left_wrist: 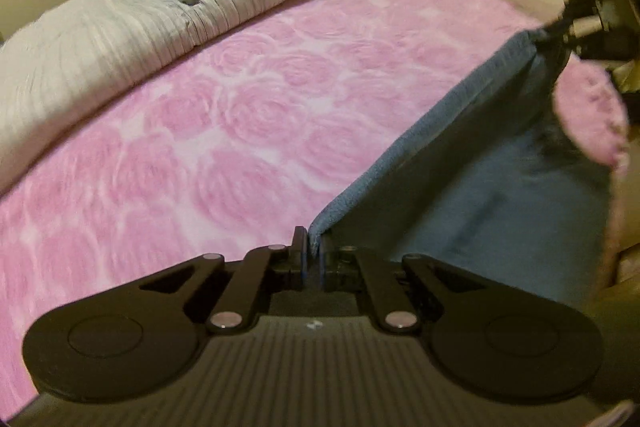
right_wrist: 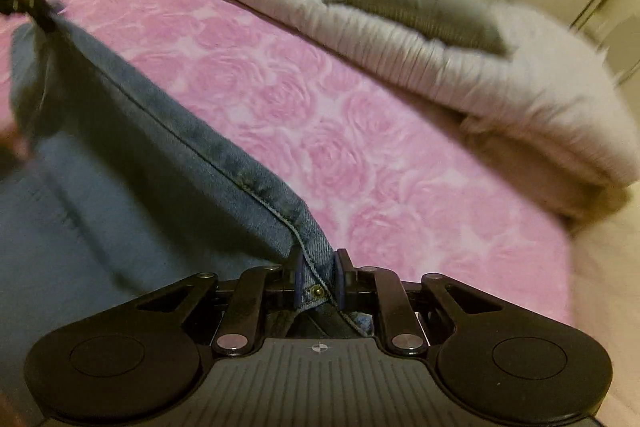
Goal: Fold clothes
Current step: 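Lift the jeans with both grippers and fold one leg over the other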
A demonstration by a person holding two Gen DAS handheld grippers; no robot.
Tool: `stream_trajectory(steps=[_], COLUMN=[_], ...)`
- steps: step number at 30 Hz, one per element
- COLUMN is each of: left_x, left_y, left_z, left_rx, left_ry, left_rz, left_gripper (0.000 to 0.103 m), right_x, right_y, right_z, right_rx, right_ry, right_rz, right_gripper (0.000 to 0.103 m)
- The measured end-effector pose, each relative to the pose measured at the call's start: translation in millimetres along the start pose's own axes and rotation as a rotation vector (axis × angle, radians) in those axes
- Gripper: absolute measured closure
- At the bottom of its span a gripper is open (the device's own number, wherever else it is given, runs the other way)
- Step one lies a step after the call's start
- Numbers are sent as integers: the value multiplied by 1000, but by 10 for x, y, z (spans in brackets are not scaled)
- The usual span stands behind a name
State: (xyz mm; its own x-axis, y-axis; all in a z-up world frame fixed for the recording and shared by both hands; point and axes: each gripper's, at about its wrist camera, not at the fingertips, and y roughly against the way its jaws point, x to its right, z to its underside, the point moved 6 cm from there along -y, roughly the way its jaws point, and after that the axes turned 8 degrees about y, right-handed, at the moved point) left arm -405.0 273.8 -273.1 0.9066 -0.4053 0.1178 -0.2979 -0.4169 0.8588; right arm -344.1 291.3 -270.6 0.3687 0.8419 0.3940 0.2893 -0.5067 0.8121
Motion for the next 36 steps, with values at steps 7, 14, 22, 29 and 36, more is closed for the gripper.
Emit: stream_trajectory(steps=[7, 14, 22, 29, 36], left_x=[603, 982, 779, 281, -306], left_y=[208, 241, 460, 391, 25], left_z=[1354, 1747, 1922, 1820, 1787], left_rx=[-269, -285, -135, -58, 54], left_ry=[356, 566, 743, 827, 950], left_rz=[42, -4, -172, -256, -212], left_gripper=[94, 76, 74, 69, 68], right_x=[-1426, -1562, -1128, -1031, -1103], right_y=[613, 682, 689, 681, 546], right_z=[812, 1198, 1769, 2260, 2594], right_rx=[-339, -394, -279, -91, 119], right_ry=[23, -316, -1059, -1666, -1882], right_rz=[-125, -156, -229, -251, -126], right_gripper=[75, 63, 61, 61, 60])
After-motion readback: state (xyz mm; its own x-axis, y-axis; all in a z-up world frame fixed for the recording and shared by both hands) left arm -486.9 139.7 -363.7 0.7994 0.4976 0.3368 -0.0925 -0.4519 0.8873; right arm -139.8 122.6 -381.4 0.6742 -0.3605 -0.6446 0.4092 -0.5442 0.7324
